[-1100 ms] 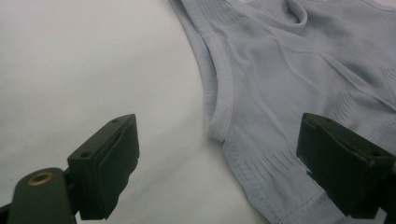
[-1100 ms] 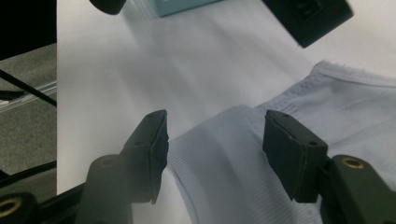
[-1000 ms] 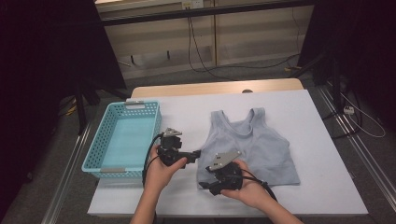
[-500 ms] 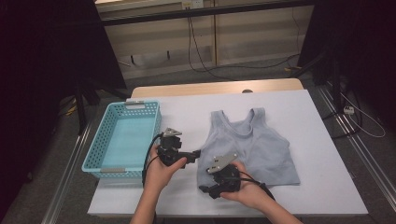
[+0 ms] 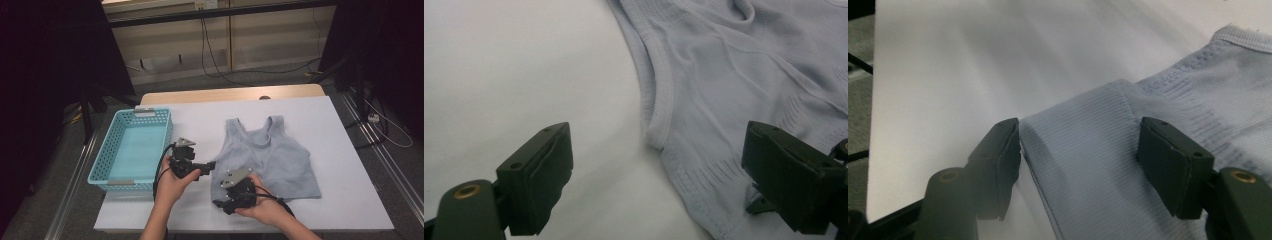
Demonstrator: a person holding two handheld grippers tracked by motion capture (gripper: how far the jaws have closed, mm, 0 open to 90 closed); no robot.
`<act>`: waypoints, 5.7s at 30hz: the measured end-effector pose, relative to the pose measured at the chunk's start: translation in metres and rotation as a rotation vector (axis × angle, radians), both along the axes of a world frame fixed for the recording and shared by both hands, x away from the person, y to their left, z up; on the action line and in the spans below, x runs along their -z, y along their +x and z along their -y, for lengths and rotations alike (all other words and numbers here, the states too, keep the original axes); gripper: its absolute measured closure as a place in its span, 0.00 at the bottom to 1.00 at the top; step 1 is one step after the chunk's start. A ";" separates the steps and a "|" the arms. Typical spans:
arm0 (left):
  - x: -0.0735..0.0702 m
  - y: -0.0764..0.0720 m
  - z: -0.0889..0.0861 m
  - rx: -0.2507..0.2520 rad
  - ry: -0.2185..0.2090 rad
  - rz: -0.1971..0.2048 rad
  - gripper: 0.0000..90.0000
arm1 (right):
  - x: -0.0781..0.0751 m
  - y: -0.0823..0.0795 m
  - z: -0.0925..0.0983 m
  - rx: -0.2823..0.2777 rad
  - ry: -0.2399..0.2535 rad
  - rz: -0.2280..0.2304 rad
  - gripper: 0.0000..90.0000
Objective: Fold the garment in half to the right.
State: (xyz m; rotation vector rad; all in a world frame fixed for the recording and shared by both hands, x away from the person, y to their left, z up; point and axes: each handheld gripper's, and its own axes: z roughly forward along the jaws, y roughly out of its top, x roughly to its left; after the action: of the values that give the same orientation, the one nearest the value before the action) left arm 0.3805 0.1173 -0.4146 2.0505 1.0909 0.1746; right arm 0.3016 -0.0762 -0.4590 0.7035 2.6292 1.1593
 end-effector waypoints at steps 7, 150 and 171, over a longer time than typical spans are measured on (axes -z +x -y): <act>0.000 -0.001 0.001 -0.002 -0.003 0.002 0.15 | 0.000 0.000 0.000 0.011 -0.005 0.011 0.41; 0.041 0.106 0.092 -0.078 0.095 0.022 0.45 | -0.030 -0.009 0.033 0.048 0.199 -0.019 0.92; 0.032 0.103 0.095 -0.064 0.038 -0.059 0.93 | -0.031 -0.008 0.032 0.035 0.182 -0.011 0.92</act>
State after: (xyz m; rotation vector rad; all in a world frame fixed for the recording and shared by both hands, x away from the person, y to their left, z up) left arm 0.4836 0.0220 -0.4468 2.0675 1.1982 0.1697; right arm 0.2940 -0.1082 -0.4277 0.7874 2.5316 1.4012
